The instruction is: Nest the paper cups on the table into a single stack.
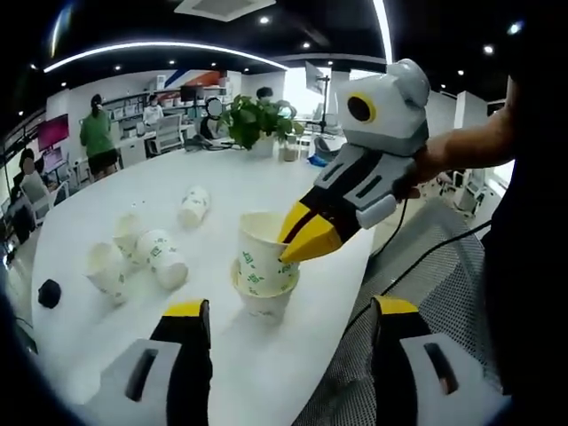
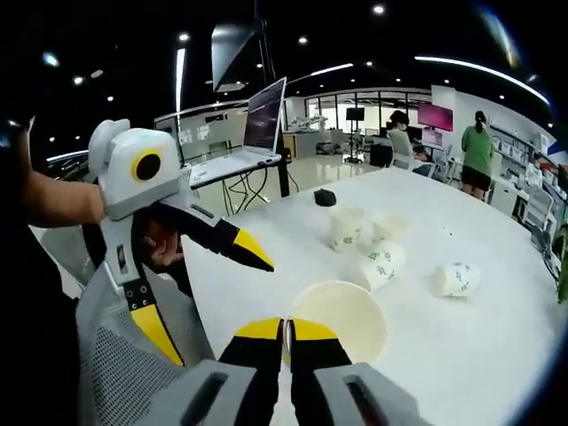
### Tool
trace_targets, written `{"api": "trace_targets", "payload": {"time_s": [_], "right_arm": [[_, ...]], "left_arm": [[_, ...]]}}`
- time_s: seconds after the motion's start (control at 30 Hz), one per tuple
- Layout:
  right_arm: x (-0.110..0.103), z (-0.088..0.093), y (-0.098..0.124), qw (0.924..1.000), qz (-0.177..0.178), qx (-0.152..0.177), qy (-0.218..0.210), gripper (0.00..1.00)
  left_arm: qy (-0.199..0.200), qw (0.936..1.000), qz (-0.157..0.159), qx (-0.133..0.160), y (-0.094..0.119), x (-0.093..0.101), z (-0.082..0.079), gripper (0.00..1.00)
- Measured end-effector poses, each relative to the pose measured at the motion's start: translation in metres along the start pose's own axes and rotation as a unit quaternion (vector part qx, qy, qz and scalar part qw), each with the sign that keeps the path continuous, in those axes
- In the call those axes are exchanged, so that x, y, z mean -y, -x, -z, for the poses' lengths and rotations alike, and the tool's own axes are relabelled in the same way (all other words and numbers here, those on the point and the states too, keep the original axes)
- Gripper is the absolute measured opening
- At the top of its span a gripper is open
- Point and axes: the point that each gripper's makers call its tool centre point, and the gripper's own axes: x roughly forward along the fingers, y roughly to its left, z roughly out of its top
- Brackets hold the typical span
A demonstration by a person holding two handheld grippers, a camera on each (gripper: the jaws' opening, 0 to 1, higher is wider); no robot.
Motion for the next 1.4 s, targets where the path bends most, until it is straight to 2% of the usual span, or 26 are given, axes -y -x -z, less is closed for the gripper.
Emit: {"api": "trace_targets", "payload": {"time_s": [0.77,1.4], "right_arm": [[-0.006,0.021,-0.026,0.9987,-0.030,-0.030,-0.027,0.01],[-0.005,0.032,-0.034,0.9967,-0.038,-0.032,-0.065,0.02]], "left_arm": [[0.018,0.9998,-0.011,-0.005,0.005,-0.004,0.011,0.71],[0.024,0.9996,-0.009,-0.012,0.003,-0.007,0.018,0.70]]}}
